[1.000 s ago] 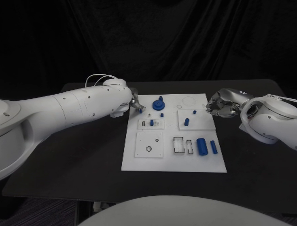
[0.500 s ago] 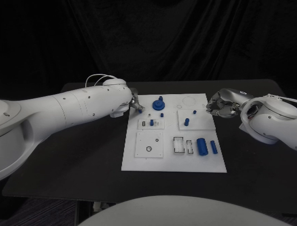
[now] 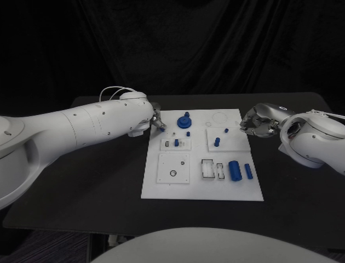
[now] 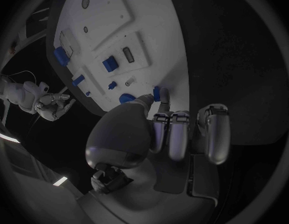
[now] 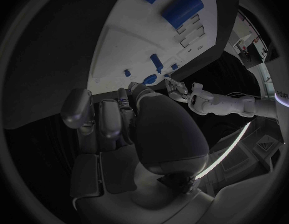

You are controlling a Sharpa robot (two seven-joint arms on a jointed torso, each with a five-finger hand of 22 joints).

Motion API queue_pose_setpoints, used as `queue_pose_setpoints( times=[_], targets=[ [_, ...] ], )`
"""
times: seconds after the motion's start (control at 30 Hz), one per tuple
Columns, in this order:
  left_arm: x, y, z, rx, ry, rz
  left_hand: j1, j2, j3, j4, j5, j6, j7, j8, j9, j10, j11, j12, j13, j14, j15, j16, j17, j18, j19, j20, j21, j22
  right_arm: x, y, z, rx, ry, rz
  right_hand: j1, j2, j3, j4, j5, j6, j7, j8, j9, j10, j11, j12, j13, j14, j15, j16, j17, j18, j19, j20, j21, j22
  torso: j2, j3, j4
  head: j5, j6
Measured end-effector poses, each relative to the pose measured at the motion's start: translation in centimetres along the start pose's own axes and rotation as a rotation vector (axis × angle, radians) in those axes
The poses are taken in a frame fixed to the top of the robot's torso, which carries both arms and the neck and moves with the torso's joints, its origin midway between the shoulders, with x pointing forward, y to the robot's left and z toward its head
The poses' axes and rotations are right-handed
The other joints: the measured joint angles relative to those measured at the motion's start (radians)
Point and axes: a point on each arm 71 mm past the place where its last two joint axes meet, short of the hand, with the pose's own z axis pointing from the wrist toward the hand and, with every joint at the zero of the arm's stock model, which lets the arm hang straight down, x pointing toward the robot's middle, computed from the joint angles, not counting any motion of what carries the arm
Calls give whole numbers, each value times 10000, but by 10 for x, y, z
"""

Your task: Assemble the parts on the task board

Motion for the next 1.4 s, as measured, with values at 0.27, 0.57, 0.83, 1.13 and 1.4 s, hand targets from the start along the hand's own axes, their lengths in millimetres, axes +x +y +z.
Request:
queue_pose_setpoints(
  times=[0.27, 0.57, 0.83, 1.13, 1.4],
  targets=[
    [2, 0, -2, 119, 2, -11, -364, -551, 1503, -238, -17, 106, -33, 62, 166, 0, 0, 0, 0, 0, 0, 0, 0, 0, 0, 0, 0, 0, 0, 0, 0, 37, 28, -4, 0, 0, 29, -29, 0, 0, 0, 0, -4, 0, 0, 0, 0, 0, 0, 0, -8, 0, 0, 0, -61, 0, 1, 2, 9, 21, 0],
    [9, 2, -16, 688, -272, -259, -759, -945, 2389, -519, -80, 303, -84, 329, 392, 6, -71, 0, 0, 0, -76, 0, 0, -2, 38, -38, 0, 0, 0, -4, -2, 138, 34, -5, 0, 0, 29, -29, 0, 0, 0, 0, -8, 0, 0, 0, 0, 0, 0, 0, -8, 1, 0, 0, -61, 7, -1, 4, 9, 1, 0],
    [19, 5, -35, 1162, -543, -568, -891, -1076, 2696, -595, -132, 418, -121, 392, 483, 7, -139, 0, 0, 0, -76, 0, -2, -2, 38, -38, 47, -1, -1, -6, -3, 197, 34, -7, 0, 0, 29, -29, 0, 0, 0, 0, -7, 0, 0, 0, 0, 0, 0, 0, -8, 0, 0, 0, -61, 6, -11, 6, 9, 25, 0],
    [25, 5, -47, 1225, -592, -707, -958, -1142, 2830, -618, -250, 447, -119, 431, 509, 7, -139, 0, 0, -36, -112, 0, -2, -2, 0, -75, 46, -1, -1, -7, -3, 238, 37, 14, 0, 0, 28, -29, 0, 0, 0, 0, -7, -25, -25, 0, 0, 0, 0, 1, -13, 0, 0, 0, -61, 5, -30, 6, 21, 24, 0],
    [31, 2, -49, 1317, -628, -817, -1237, -1178, 2932, -524, -486, 490, -133, 431, 525, 7, -139, 0, 0, -36, -111, 0, -3, -3, 0, -75, 45, -1, -1, -7, -3, 255, 42, 34, 0, 0, 28, -29, -1, 0, 0, 0, -6, -36, -36, 0, 0, 0, 0, 1, -18, -1, 0, 0, -61, 4, -47, 17, 32, 0, 0]
  ],
)
